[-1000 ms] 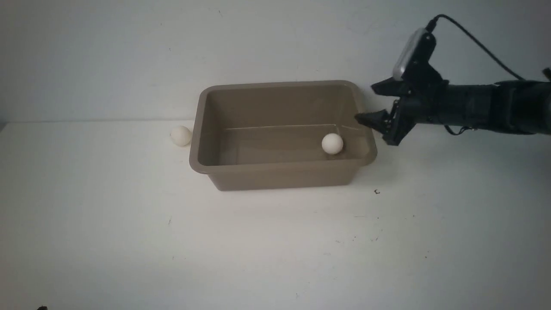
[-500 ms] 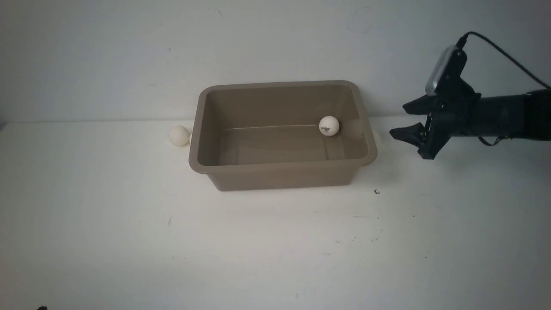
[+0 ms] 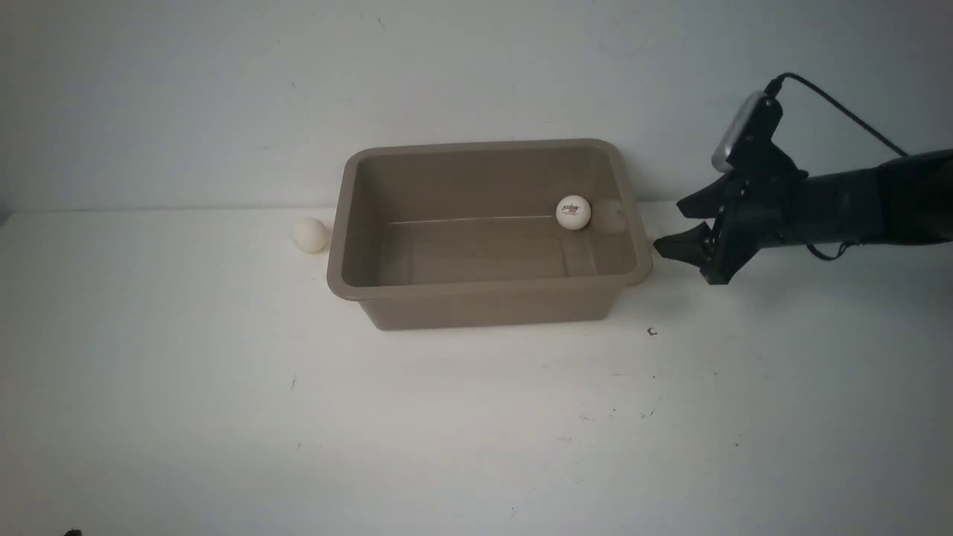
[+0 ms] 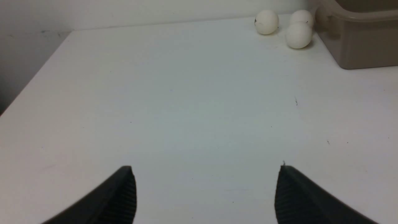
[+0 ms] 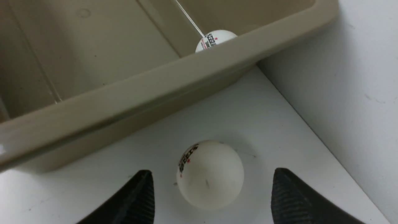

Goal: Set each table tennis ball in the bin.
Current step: Use the right arm to clamp the table tennis ball closest to it

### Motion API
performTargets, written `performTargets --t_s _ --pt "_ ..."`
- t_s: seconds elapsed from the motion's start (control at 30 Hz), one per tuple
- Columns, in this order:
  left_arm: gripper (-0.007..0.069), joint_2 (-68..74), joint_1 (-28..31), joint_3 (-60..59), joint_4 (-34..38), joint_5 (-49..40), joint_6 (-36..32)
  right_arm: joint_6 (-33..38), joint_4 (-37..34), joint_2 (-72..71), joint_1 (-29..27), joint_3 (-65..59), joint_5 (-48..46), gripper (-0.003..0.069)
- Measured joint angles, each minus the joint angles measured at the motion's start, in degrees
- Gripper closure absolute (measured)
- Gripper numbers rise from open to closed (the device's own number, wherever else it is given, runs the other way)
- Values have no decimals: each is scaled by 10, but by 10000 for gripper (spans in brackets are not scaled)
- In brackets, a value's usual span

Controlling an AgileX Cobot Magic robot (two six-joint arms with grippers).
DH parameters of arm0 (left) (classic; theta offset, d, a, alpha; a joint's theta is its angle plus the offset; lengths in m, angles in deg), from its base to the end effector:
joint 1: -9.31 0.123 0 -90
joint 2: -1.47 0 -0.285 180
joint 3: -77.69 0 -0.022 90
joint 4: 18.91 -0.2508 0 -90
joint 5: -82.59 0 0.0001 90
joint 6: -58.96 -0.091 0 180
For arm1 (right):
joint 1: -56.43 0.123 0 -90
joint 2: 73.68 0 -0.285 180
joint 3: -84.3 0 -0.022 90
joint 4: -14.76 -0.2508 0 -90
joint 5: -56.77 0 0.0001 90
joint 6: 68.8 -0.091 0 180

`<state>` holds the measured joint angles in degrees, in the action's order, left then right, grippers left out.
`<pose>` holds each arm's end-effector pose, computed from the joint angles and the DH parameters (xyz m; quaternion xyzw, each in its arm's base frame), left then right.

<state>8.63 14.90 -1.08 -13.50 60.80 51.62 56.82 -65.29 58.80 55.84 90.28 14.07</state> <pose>0.0525 0.0019 0.1706 -0.0127 0.8070 0.0266 0.5899 0.4551 0.0562 0.1534 -0.4781 0.7329 0.1523 0.4595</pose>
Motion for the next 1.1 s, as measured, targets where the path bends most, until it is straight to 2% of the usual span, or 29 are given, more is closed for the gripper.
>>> performTargets --t_s 0.3,0.93,1.0,1.1 --pt "83 0 0 0 0 0 0 -1 -3 38 19 19 39 197" --pt "83 0 0 0 0 0 0 -15 -25 92 19 79 19 204" --pt "83 0 0 0 0 0 0 -15 -26 95 19 83 27 232" --pt "83 0 0 0 0 0 0 -8 -31 96 19 88 33 320"
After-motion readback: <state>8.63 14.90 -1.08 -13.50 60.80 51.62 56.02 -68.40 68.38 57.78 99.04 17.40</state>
